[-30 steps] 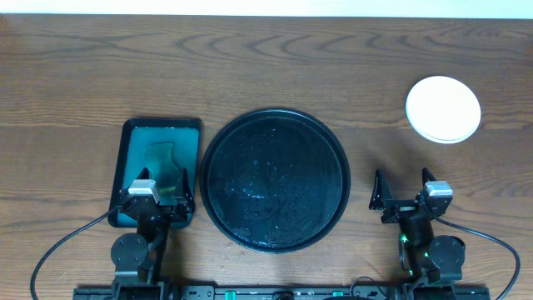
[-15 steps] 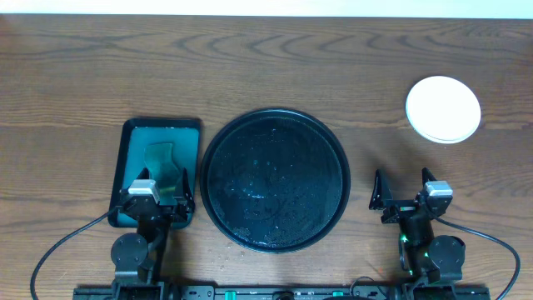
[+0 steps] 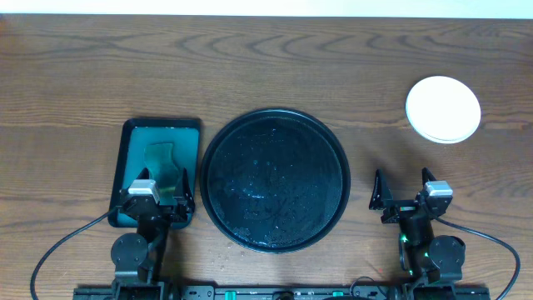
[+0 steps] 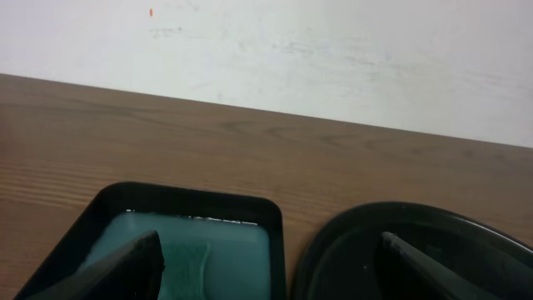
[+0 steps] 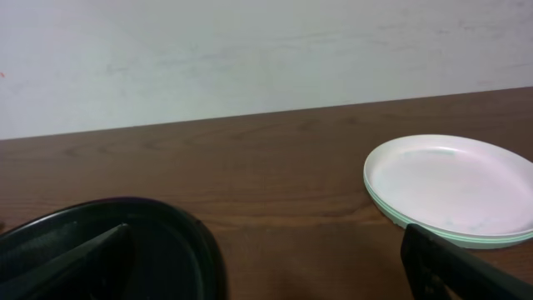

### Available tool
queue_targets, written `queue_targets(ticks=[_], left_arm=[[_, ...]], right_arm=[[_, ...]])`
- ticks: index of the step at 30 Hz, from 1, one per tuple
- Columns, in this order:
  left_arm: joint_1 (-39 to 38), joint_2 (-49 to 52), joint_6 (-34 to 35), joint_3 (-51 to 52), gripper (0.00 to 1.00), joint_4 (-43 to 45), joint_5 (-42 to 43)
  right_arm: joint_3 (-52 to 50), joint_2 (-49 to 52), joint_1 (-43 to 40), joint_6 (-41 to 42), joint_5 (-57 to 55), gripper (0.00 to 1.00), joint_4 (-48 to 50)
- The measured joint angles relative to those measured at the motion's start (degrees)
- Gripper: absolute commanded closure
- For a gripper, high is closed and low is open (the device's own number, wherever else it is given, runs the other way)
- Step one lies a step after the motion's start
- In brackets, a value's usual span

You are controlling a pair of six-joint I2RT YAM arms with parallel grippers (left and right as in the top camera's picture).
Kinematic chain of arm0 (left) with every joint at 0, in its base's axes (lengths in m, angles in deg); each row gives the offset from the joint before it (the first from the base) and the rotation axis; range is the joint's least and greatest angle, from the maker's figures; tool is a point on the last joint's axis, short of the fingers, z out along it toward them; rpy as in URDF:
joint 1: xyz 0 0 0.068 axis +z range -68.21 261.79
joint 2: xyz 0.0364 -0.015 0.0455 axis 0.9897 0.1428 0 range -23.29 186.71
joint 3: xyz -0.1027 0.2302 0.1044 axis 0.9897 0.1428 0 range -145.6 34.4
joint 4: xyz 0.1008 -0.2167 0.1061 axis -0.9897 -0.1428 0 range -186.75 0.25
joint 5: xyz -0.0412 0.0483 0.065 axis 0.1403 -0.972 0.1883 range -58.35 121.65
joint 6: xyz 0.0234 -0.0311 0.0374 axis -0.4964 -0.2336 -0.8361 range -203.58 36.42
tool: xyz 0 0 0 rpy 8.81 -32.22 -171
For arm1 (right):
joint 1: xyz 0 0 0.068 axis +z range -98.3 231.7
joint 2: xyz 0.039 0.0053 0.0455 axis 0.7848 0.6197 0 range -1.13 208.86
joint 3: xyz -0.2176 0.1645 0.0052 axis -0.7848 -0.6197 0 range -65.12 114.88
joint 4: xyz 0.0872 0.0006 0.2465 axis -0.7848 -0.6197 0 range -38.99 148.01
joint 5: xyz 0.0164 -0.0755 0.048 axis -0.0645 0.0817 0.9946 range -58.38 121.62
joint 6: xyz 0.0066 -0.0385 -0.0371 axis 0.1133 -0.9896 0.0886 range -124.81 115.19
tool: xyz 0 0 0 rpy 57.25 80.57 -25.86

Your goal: Clean dirty plates on tray and stack at the side

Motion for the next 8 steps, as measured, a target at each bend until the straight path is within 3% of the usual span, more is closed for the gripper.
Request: queue_targets(ticks=[8], left_arm=[[0.0,0.0,0.0,0.0,0.19,0.0,0.0]], right_arm=[[0.0,0.0,0.0,0.0,0.0,0.01,0.0]])
